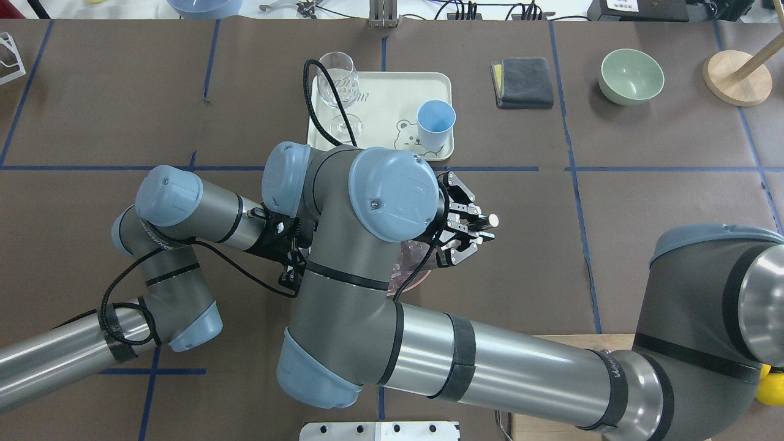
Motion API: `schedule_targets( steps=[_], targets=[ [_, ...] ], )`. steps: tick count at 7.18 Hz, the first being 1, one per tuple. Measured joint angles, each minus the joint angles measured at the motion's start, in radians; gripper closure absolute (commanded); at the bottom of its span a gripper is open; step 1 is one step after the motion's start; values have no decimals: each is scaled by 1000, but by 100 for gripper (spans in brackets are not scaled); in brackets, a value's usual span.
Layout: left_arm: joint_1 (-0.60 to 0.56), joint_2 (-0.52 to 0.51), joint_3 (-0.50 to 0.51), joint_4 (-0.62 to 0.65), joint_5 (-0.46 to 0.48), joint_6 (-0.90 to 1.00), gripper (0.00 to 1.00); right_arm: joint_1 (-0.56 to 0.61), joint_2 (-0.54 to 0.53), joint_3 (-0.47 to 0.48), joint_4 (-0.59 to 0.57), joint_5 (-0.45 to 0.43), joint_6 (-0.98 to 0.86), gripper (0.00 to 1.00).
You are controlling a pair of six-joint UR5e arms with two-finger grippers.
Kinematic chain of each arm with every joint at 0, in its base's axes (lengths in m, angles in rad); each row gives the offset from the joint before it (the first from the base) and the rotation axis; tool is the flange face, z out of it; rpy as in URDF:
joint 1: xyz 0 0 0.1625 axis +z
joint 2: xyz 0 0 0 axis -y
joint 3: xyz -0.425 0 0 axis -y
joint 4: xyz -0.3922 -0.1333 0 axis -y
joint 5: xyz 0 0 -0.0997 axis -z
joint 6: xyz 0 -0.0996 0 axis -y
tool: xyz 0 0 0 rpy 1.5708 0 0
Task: Put ice in cup with scoop
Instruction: 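Push the scoop into the ice cubes while left gripper steadies the bowl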
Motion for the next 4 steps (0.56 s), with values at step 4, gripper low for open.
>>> schedule_targets(
  steps=[4],
  targets=[
    [-4, 1, 0, 0, 0, 1, 0, 24, -187, 217, 202, 19, 3, 100]
  ],
)
